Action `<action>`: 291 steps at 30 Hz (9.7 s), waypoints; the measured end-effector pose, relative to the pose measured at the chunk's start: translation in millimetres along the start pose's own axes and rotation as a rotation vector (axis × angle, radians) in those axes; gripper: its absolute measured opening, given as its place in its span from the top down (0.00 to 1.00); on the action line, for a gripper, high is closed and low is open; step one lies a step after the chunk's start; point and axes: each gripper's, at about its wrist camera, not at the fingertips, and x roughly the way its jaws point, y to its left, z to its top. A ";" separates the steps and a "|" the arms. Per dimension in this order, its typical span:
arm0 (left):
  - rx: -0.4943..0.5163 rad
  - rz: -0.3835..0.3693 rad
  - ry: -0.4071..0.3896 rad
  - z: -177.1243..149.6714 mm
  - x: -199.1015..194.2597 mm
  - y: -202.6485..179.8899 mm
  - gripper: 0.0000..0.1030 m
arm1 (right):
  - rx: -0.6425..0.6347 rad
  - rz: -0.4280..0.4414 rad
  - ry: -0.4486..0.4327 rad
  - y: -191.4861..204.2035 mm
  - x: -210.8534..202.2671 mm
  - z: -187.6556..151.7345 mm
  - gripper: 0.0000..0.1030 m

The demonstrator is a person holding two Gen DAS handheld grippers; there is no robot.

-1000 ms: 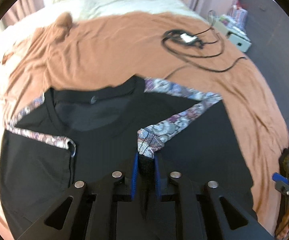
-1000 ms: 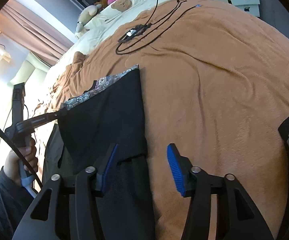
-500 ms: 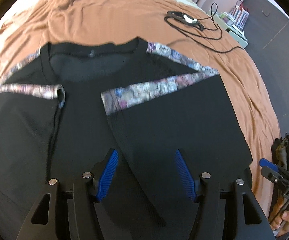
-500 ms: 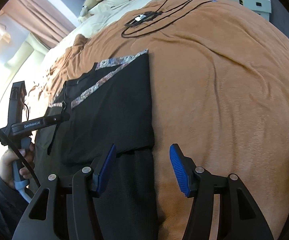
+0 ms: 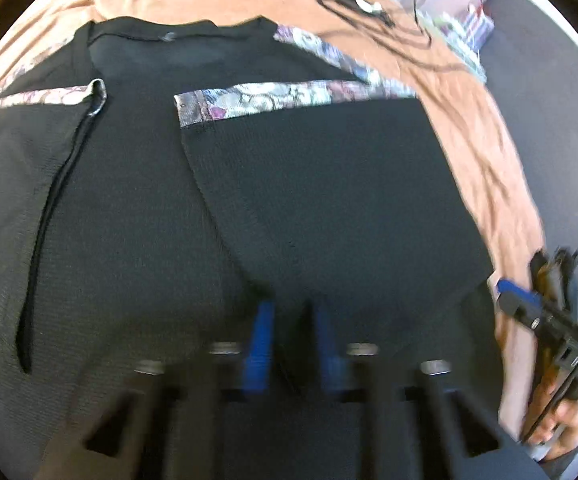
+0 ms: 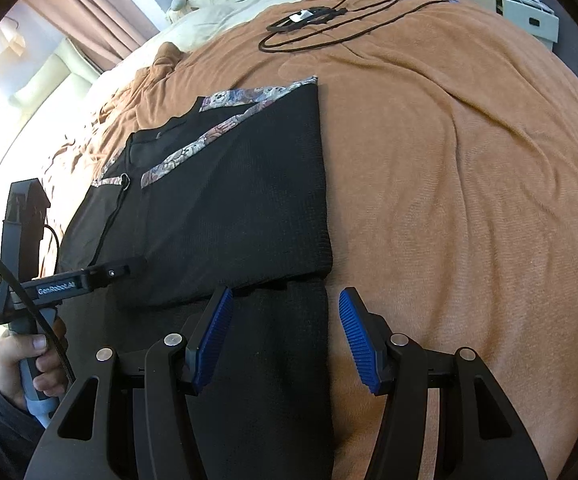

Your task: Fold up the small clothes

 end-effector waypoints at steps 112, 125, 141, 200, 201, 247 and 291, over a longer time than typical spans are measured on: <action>-0.073 0.147 -0.362 -208.8 -285.4 152.5 0.08 | -0.135 -0.188 -0.233 122.0 -149.2 -153.1 0.07; -0.108 0.098 -0.454 -296.4 -324.0 173.3 0.00 | -0.135 -0.227 -0.250 143.9 -202.1 -224.3 0.00; -0.143 0.088 -0.563 -391.6 -359.8 193.6 0.00 | -0.067 -0.142 -0.322 124.4 -271.8 -328.3 0.00; -0.623 -0.260 -0.358 -446.0 -239.9 317.2 0.60 | 0.333 0.214 -0.098 -12.3 -162.6 -349.0 0.54; -0.627 -0.264 -0.359 -447.0 -240.3 317.6 0.61 | 0.338 0.236 -0.102 -15.8 -162.3 -349.7 0.54; -0.726 -0.229 -0.329 -426.1 -229.3 324.7 0.89 | 0.427 0.210 -0.129 -14.3 -156.5 -363.4 0.91; -0.674 -0.365 -0.667 -535.4 -364.9 278.3 0.95 | 0.320 0.255 -0.261 26.0 -305.6 -378.9 0.98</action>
